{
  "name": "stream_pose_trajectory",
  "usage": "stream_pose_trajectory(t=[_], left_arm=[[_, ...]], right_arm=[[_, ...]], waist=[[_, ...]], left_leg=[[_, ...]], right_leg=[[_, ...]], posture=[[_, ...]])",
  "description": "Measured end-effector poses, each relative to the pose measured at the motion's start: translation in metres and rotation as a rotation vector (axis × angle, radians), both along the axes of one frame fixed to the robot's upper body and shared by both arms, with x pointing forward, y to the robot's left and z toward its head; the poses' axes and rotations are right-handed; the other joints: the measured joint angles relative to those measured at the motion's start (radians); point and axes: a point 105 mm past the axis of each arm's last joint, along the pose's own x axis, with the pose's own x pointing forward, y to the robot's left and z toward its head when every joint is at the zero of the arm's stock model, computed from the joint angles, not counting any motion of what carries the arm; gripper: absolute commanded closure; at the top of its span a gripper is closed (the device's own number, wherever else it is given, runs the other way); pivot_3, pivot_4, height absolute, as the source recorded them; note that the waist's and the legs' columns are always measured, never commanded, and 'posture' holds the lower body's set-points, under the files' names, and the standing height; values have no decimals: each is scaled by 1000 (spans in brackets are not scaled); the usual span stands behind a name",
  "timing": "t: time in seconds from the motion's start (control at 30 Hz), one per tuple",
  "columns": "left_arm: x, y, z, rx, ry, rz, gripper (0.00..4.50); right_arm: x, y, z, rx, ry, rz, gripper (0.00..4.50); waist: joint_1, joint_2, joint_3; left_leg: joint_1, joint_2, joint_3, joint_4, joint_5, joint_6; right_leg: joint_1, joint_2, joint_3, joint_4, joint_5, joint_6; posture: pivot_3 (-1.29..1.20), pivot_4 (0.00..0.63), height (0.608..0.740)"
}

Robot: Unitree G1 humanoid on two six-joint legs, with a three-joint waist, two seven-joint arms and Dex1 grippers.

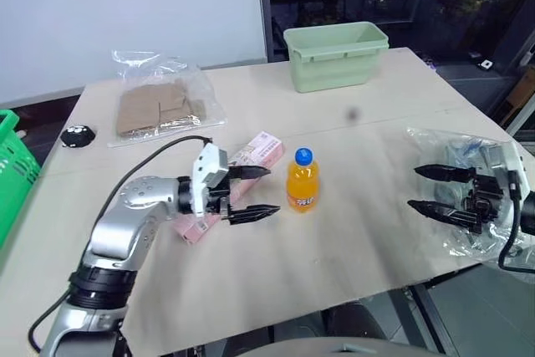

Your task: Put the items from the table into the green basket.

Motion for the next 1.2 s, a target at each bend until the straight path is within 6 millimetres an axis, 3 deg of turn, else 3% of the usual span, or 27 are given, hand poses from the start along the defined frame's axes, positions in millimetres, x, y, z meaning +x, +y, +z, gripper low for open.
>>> stream_pose_trajectory(t=[0.37,1.03,1.13,1.2], left_arm=[[18,-16,-16,-68,89,-1,0],[37,-50,-25,-85,10,-38,0],[38,-56,-24,-100,-5,-42,838],[40,-56,-23,-107,-17,-33,1781]], right_arm=[[-14,14,33,141,-104,80,72],[-26,9,21,116,-71,51,72],[-26,9,22,115,-78,49,0],[-26,9,22,114,-78,49,0]], waist=[[-7,-1,-1],[-33,-1,-1],[-37,-1,-1],[-37,-1,-1]], left_leg=[[0,0,0,0,0,0],[-2,0,0,0,0,0],[-2,0,0,0,0,0],[-2,0,0,0,0,0]], right_leg=[[0,0,0,-1,0,0],[0,0,1,-4,1,2],[0,0,1,-4,1,2],[0,0,1,-4,1,2]], posture=[[-133,0,740],[-168,0,740],[-168,0,740],[-163,0,740]])
